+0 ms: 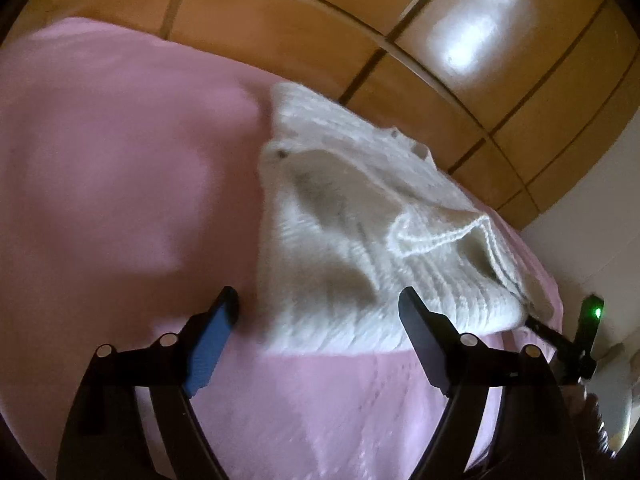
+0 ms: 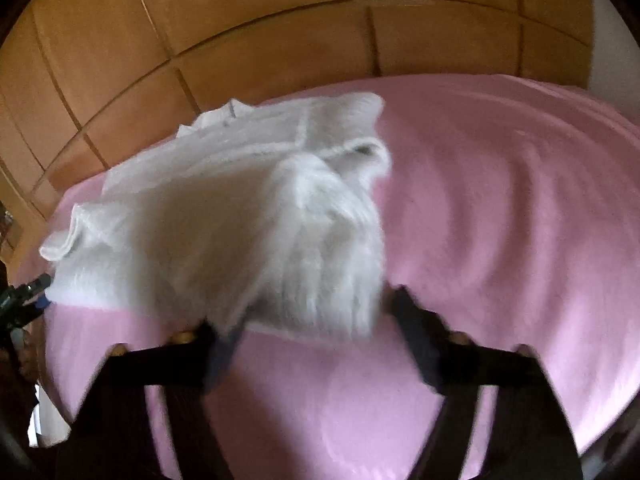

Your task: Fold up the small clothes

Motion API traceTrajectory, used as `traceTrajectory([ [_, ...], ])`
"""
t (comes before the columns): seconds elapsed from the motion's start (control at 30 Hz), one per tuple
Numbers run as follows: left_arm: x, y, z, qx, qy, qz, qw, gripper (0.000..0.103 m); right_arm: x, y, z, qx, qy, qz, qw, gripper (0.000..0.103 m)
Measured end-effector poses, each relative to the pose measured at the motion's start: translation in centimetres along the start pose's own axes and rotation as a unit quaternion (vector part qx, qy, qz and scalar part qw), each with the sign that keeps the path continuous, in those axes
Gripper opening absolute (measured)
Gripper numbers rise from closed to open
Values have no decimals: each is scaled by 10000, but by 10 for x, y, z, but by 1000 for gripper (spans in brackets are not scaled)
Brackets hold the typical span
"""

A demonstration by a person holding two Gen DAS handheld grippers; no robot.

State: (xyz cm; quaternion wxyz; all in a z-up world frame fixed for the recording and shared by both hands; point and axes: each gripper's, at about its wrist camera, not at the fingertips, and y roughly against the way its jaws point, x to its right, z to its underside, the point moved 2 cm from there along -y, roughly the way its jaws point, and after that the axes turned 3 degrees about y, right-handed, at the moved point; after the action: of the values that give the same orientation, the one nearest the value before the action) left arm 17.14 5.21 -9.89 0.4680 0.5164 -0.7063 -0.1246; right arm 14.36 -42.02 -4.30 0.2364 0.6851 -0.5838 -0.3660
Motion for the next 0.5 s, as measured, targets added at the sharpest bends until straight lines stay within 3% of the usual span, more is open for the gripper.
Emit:
traceTrajectory([
  [0.07,5,-10,-2,-193,-156,-142,9996,33,-4,-5,-5,-90,5,-84,9999,28],
  [0.13,6,-10,-2,-342,-180,-64,9992,20,-11,-2,-8,-117,79,-113,9998,19],
  [0.27,9,8,8,-252,-404,-135,9988,14,-16,19,0,-131,13,-377,9992,15],
  [0.5,8,33,30,-282,-196,80,9994,13,-19,61,29,-128,-44,-746,9971,12],
])
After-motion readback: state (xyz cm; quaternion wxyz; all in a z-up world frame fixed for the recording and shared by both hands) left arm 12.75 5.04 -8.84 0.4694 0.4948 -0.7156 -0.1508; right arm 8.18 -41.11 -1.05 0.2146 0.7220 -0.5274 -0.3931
